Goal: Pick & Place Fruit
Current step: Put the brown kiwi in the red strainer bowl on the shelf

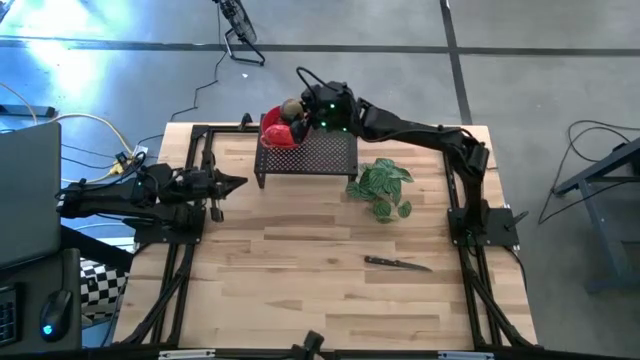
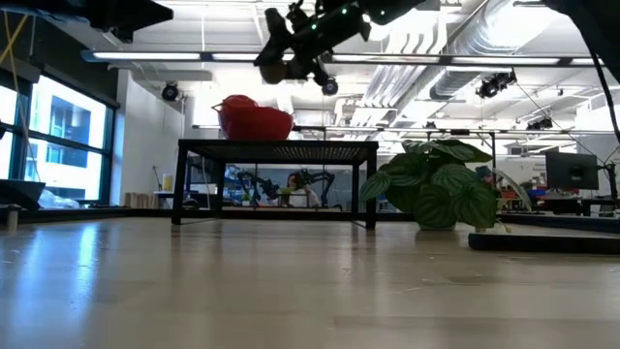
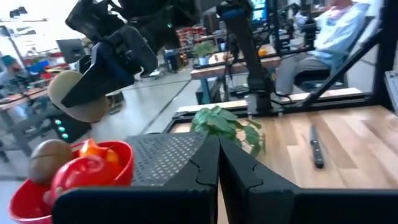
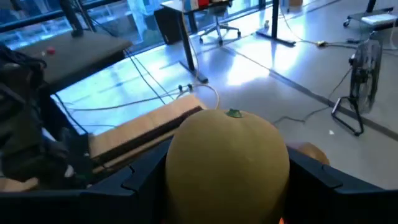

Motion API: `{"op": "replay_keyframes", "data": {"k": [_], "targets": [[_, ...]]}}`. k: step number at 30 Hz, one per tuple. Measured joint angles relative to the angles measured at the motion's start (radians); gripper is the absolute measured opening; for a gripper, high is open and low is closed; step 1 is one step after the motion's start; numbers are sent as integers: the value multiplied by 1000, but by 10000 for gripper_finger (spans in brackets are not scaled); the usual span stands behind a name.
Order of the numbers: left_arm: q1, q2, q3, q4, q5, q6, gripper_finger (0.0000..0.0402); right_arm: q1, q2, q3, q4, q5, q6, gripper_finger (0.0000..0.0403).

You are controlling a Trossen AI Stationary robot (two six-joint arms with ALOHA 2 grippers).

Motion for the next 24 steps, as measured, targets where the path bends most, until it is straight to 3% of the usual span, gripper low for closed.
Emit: {"op": "replay_keyframes", "data": {"k": [7, 24], "targets": [[1, 0, 0, -3, -70, 26, 0, -9, 63, 0, 95, 0, -28, 231], [0, 0, 0, -6, -74, 25, 0, -17, 144, 2, 204, 10, -82, 231]]}}
